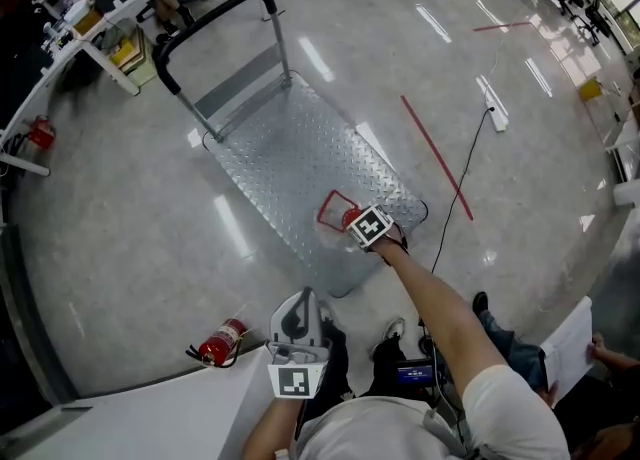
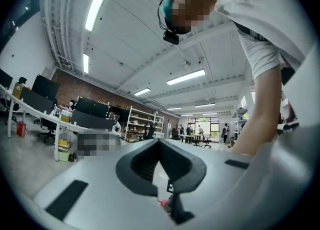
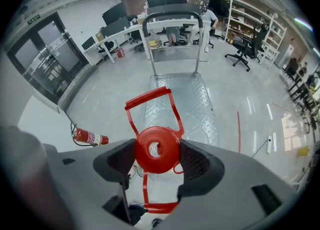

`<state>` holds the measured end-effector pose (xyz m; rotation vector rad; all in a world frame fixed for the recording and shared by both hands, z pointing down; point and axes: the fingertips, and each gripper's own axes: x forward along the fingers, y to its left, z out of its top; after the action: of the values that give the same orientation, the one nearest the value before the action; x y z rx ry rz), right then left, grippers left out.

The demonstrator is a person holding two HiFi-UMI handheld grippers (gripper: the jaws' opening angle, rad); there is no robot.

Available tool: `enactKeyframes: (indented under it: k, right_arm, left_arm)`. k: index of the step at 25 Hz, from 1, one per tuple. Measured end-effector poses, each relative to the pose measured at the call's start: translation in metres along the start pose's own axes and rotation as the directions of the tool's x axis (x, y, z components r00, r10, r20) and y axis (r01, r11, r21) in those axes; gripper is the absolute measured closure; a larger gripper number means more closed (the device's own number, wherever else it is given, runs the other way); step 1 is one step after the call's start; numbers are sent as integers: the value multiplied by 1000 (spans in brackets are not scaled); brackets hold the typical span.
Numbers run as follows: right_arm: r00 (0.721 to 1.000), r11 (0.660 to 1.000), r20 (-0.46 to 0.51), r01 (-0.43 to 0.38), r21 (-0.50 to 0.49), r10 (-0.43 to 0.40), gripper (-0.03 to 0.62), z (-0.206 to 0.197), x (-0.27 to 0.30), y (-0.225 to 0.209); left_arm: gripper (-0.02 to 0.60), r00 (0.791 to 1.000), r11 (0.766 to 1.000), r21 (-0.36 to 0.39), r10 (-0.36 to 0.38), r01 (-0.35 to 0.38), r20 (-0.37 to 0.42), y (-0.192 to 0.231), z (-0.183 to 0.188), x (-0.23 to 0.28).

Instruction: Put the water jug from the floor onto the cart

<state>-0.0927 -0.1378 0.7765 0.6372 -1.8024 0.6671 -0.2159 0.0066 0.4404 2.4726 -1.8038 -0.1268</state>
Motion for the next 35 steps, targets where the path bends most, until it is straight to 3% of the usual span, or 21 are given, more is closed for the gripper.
enactKeyframes:
  k: [16,22,29,35]
  right_arm:
    - [1000,1000,27,1,8,-2,310,-6,-7,-3]
    - [999,998,39,30,-59,-27,310,-6,-8,-2]
    - [997,999,67,36,-6,-36,314,-9,-28,-5]
    - [991,998,120,59,13,-60,366,-22,-43,-2]
  left_arm:
    - [578,1000,1000,-3,2,-2,-14,-2,-5,-4]
    - [578,1000,1000,-5,-3,3,-3,-7,-3,-6]
    - [578,1000,1000,-4,-13,13,-6,-13,0,-7]
    - [578,1000,1000,0,-28,28,7,-23,3,-6]
